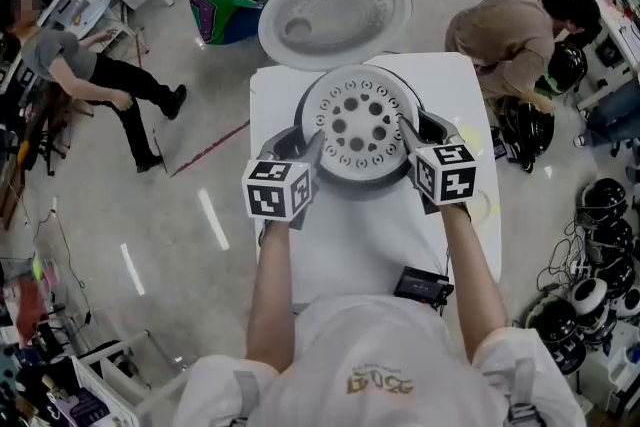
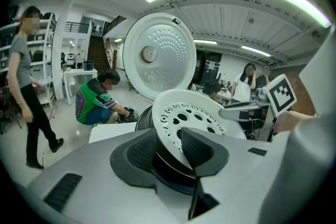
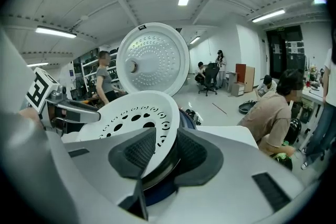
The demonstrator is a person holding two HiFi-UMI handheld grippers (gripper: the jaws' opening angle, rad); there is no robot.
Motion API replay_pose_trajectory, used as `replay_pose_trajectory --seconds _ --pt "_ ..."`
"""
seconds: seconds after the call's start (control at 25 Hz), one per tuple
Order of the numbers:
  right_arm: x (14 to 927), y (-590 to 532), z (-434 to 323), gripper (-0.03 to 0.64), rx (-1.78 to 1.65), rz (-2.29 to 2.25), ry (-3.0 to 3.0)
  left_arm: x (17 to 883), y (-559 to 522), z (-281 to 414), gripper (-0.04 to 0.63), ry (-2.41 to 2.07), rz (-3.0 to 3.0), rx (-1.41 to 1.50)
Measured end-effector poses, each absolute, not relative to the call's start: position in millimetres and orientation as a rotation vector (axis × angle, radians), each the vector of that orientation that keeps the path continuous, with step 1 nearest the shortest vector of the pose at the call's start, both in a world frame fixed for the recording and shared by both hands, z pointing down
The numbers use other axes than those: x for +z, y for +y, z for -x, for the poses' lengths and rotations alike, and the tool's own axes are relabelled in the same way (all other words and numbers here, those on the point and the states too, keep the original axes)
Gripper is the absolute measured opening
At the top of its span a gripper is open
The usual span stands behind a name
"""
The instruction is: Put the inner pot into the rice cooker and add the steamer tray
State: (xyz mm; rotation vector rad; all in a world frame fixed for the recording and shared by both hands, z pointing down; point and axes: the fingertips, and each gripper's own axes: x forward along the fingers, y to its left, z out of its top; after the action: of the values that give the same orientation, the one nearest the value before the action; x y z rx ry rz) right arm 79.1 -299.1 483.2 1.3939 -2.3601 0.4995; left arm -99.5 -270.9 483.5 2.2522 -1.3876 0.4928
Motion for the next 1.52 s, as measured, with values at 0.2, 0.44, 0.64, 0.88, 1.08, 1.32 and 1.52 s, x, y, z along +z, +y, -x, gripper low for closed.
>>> replay_pose_trajectory --seconds 0.2,0.44,0.64,0.88,1.08,1.32,1.52 --pt "488 -300 -77 0.132 0.415 -1.393 -2.321 485 -270 98 0.179 -1.405 -2.269 0.526" --pt "489 -300 -79 0.168 0.353 -1.396 -2.292 489 -270 91 0.215 -1.467 -2.315 0.662" --pt "488 -295 -82 0.172 0.336 -1.400 -2.292 493 -270 87 0.247 -1.512 -2.344 0.752" --pt "477 -283 -78 0.172 0.324 -1.391 -2.368 495 -262 91 0.255 -1.584 -2.339 0.783" --pt "465 -264 -76 0.153 0.428 -1.414 -2.458 471 -253 91 0.215 -1.615 -2.378 0.619" --pt "464 -224 -69 0.030 0.651 -1.362 -2.571 458 -229 98 0.127 -1.610 -2.381 0.512" --pt "453 -194 -65 0.012 0.723 -1.384 -2.610 453 -201 101 0.079 -1.579 -2.395 0.459"
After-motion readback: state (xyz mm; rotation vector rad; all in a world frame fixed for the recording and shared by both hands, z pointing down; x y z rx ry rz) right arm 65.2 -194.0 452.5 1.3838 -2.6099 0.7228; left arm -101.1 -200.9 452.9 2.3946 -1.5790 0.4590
